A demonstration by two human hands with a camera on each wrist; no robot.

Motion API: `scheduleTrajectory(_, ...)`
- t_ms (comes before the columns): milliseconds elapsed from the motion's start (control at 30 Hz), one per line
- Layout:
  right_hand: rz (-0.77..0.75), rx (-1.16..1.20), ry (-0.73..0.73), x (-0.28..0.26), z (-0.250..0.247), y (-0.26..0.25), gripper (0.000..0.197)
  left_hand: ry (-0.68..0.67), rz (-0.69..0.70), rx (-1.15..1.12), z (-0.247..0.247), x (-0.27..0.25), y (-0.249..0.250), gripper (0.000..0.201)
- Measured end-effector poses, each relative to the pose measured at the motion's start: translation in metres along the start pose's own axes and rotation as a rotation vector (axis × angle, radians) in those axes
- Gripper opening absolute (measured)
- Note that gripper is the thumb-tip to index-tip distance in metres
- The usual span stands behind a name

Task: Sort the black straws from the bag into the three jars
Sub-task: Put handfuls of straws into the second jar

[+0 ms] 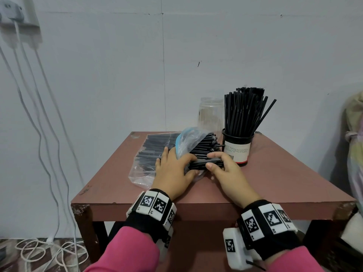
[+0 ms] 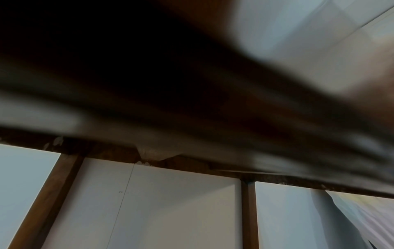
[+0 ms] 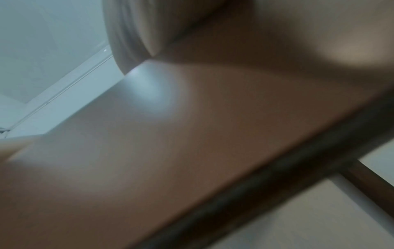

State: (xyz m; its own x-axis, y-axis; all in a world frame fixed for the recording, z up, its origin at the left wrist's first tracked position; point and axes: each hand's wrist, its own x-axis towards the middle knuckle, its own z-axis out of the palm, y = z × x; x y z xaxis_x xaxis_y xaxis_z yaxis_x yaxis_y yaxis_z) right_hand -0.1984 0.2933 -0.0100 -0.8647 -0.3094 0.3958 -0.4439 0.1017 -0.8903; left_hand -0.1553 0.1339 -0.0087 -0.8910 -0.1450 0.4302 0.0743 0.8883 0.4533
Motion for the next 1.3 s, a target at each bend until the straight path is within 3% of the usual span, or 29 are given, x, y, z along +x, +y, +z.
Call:
scheduleTrajectory(200, -0.048, 0.265, 0.197, -0.004, -0.005, -0.003, 0.026, 0.053, 0.000, -0.020, 0.001, 0.002, -0.002, 0.028)
scheduleTrajectory(367, -0.013, 0.496, 0.226, -0.003, -0.006, -0.006, 0.055, 0.090, -0.006, -0.075, 0.001, 0.001, -0.001, 0.024)
scheduleTrajectory(567, 0.009, 0.340, 0.094, -0.002, 0.003, -0.009, 0.041, 0.086, 0.004, -0.051, 0.003, 0.003, -0.002, 0.027)
scheduleTrajectory(733, 0.033, 0.356, 0.081, -0.004, 0.003, -0.007, 0.028, 0.094, 0.030, -0.037, 0.005, 0.004, -0.005, 0.025)
scheduleTrajectory(833, 0.023, 0.383, 0.109, -0.003, 0.002, -0.008, 0.014, 0.085, 0.023, -0.032, 0.004, 0.003, -0.004, 0.027)
scheduleTrajectory(967, -0.004, 0.475, 0.242, -0.002, -0.002, -0.008, 0.008, 0.084, -0.011, -0.053, 0.001, 0.002, -0.001, 0.031)
scheduleTrajectory(1067, -0.013, 0.554, 0.265, -0.002, -0.005, -0.010, 0.011, 0.093, -0.002, -0.053, 0.002, 0.002, -0.002, 0.024)
scheduleTrajectory(1167, 0.006, 0.581, 0.202, -0.001, -0.005, -0.010, 0.020, 0.104, 0.002, -0.055, 0.003, 0.003, -0.002, 0.023)
scheduleTrajectory(1300, 0.107, 0.517, 0.068, 0.000, -0.001, -0.014, 0.012, 0.106, 0.011, -0.049, 0.003, 0.004, -0.003, 0.022)
